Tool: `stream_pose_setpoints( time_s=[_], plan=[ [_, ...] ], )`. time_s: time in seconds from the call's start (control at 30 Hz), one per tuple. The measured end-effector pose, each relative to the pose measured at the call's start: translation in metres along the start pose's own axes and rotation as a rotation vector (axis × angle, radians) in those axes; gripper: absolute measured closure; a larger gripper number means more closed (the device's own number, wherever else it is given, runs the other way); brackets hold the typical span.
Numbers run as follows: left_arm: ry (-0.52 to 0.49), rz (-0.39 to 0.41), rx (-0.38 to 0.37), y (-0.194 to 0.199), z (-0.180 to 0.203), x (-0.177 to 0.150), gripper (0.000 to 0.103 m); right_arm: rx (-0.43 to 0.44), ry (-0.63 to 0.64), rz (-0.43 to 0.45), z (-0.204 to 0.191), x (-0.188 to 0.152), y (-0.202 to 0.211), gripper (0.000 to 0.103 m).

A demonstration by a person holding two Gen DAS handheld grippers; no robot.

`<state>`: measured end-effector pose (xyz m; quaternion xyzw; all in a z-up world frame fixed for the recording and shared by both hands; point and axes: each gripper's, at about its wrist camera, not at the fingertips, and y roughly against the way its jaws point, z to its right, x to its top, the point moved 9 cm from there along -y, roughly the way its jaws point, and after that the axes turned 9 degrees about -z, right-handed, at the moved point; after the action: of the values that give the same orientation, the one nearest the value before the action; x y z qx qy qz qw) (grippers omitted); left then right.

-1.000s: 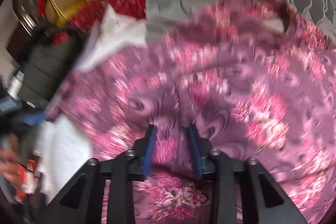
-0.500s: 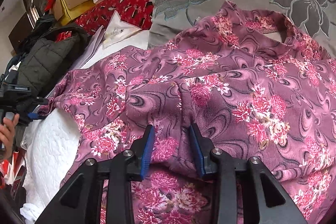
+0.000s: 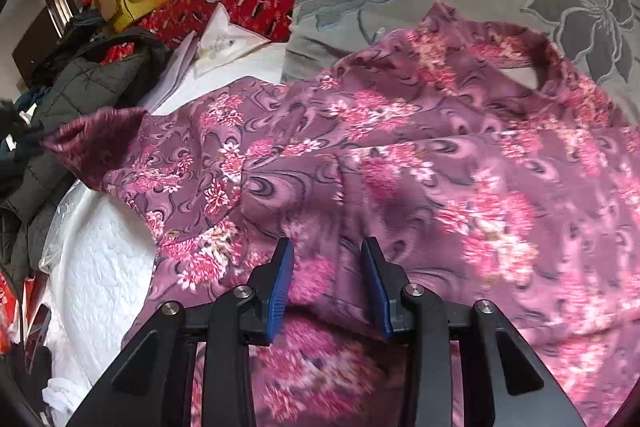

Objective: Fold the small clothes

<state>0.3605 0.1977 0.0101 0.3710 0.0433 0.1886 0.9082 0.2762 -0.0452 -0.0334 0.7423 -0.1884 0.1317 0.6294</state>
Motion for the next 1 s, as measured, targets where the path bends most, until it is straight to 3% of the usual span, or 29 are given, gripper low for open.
stream_pose_setpoints(
  time_s=[0.13,0.37,0.47,0.53,0.63,0.8,1.0],
  plan=[
    [-0.039,-0.05,-0.022,-0.026,0.039,-0.028,0.099,-0.098,-0.044,0.025,0.042,-0.003,0.021,0.059],
    [-0.09,-0.134,-0.033,-0.071,0.089,-0.077,0.099,-0.33,-0.094,0.016,0.146,-0.024,0.046,0.056],
    [-0.112,-0.165,-0.031,-0.089,0.108,-0.099,0.099,-0.392,-0.099,0.015,0.179,-0.04,0.051,0.043],
    [-0.121,-0.186,-0.029,-0.1,0.117,-0.111,0.099,-0.402,-0.112,0.042,0.195,-0.05,0.056,0.023],
    [-0.135,-0.219,-0.024,-0.121,0.131,-0.13,0.099,-0.364,-0.167,0.068,0.209,-0.06,0.055,0.011],
    [-0.153,-0.28,0.017,-0.164,0.136,-0.164,0.099,-0.327,-0.202,0.085,0.214,-0.062,0.053,0.006],
    [-0.153,-0.403,0.116,-0.22,0.102,-0.208,0.099,-0.283,-0.221,0.09,0.219,-0.064,0.05,0.002]
  ],
)
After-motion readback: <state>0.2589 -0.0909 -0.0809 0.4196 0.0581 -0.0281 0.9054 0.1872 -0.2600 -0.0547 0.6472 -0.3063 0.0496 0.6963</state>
